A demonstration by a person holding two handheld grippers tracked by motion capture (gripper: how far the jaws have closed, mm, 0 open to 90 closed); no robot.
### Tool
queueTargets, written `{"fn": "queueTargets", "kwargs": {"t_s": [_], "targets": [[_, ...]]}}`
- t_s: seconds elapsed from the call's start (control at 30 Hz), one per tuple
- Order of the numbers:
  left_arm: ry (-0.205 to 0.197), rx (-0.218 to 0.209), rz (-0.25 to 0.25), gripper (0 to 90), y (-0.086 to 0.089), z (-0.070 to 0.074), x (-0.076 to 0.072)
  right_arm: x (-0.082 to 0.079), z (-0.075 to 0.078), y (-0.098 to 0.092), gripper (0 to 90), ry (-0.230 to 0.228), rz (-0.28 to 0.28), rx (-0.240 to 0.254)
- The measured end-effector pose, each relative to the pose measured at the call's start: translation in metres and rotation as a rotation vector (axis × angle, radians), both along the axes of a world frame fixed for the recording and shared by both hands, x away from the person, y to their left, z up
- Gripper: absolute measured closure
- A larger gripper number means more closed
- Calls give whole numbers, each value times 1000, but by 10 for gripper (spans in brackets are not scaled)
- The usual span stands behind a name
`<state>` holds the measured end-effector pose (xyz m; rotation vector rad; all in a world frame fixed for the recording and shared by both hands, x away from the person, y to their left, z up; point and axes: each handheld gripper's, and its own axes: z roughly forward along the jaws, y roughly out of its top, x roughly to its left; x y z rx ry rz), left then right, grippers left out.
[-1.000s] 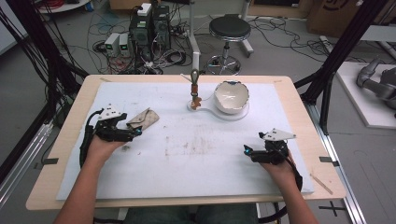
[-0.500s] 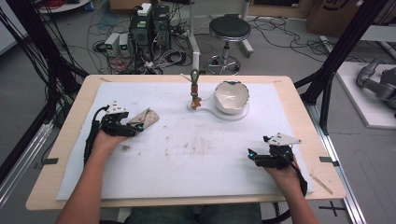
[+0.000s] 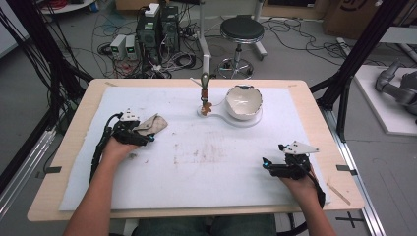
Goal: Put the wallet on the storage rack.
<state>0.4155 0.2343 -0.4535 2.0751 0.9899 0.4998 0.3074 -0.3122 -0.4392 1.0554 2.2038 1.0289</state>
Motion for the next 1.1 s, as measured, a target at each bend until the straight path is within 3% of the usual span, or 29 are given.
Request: {"fn": "queueTargets", "kwargs": {"t_s": [0.1,0.23,0.5,0.63,0.77,1.0,1.1], "targets": [[2,8,-4,155,-1,0,0,0,0,1,187,1,1,1],[6,58,-24,156,-6,-1,0,0,0,1,187,4,2,1],[10,42,-37,198,-4,-1,0,-1,1,2,187,1,-1,6],[13,28,-66,286,-3,-1,-1,-1,1,0,187,-2,-3,7],[11,31,-70,295,-3,-1,-1,-1,1,-1,187,-2,-6,11],[15,29,-61,341,-4,1,-3,-1,1,2,187,3,7,6],[35,1,-39,358,-3,3,-3,-1,1,3,187,0,13,4]]}}
